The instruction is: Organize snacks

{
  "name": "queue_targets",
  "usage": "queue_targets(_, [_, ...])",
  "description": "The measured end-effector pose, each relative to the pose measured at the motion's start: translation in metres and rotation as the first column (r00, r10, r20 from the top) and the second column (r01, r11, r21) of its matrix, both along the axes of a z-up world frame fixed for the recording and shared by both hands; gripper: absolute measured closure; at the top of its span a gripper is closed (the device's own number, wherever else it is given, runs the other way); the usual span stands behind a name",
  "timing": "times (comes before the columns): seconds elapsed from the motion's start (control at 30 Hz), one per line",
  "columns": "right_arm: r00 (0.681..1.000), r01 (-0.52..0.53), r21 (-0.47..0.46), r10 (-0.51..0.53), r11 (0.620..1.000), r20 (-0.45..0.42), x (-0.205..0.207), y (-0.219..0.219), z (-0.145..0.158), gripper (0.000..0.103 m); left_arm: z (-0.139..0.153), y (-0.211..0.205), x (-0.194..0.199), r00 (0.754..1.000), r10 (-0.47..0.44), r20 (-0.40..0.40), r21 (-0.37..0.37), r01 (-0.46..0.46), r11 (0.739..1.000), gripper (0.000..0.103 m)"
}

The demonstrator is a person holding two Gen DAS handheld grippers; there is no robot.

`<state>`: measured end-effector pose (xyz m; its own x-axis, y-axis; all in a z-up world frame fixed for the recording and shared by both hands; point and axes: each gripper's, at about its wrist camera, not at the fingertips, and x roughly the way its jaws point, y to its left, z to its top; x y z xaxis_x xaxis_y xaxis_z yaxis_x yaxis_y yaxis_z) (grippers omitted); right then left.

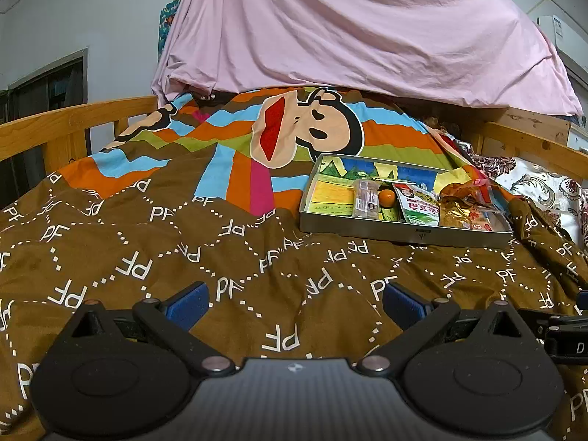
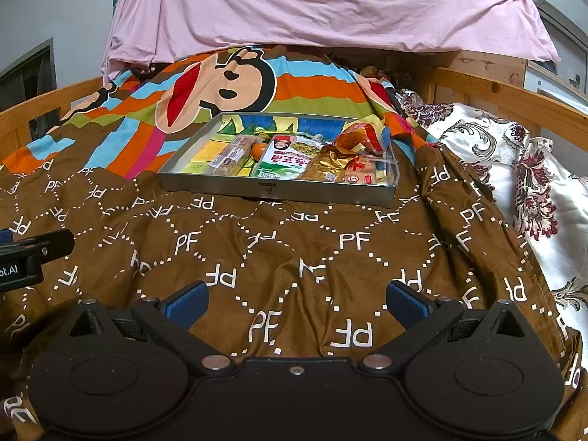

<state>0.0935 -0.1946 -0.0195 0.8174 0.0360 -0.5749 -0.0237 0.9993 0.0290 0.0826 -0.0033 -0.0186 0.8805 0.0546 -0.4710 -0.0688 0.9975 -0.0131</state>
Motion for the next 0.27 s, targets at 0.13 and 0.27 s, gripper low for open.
queue_targets(0.13, [1.0,0.0,0.0,0.0,1.0,-0.001,0.0004,0.0003,0.0002,0.001,0.0,-0.0007,-0.0007,1.0,-0.002,0.005,0.0,0.002,1.0,0.001])
queue_targets(0.27, [1.0,0.0,0.001,0.0,1.0,-0.002,0.0,0.0004,0.0001,0.001,-0.0008,-0.0028,-0.0008,1.0,-0.003,0.004,0.006,0.003,1.0,0.0])
